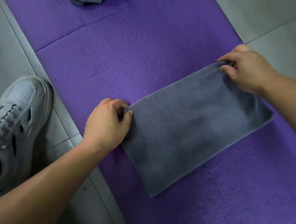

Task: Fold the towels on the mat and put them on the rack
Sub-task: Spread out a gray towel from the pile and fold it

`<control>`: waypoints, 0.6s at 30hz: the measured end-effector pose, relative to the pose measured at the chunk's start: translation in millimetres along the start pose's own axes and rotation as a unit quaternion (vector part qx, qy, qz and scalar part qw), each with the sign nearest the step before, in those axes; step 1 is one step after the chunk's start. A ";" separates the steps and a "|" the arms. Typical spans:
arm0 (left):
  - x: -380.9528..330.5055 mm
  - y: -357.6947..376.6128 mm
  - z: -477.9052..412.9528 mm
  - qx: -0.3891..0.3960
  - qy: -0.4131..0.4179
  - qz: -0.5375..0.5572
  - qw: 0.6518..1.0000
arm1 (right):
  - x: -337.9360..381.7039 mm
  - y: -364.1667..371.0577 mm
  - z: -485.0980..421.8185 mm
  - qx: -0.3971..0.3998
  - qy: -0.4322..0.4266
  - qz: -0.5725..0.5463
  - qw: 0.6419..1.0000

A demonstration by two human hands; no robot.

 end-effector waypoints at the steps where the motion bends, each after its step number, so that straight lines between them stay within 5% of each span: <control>1: -1.6 -6.5 -4.3 -0.013 0.000 0.004 1.000 | 2.1 -4.8 -2.9 -0.018 0.003 -0.012 1.000; 5: -18.5 -35.5 -7.4 -0.068 0.058 0.066 0.994 | 5.3 -29.5 5.4 -0.119 0.009 -0.054 0.991; 11: -49.1 -16.4 39.6 0.030 0.257 0.138 0.956 | -23.8 -31.6 65.4 -0.168 0.036 -0.134 0.976; 18: -63.9 58.5 99.2 0.093 0.338 -0.015 0.936 | -54.9 15.5 135.0 -0.194 0.131 -0.217 0.948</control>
Point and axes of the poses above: each hand's wrist, its own z-axis away from the middle knuckle, its own y-axis out of the palm, x = y × z, the point moved 8 cm from there along -z, towards the middle knuckle, and after that the axes turned 4 degrees about -z, right-handed, at the moved point
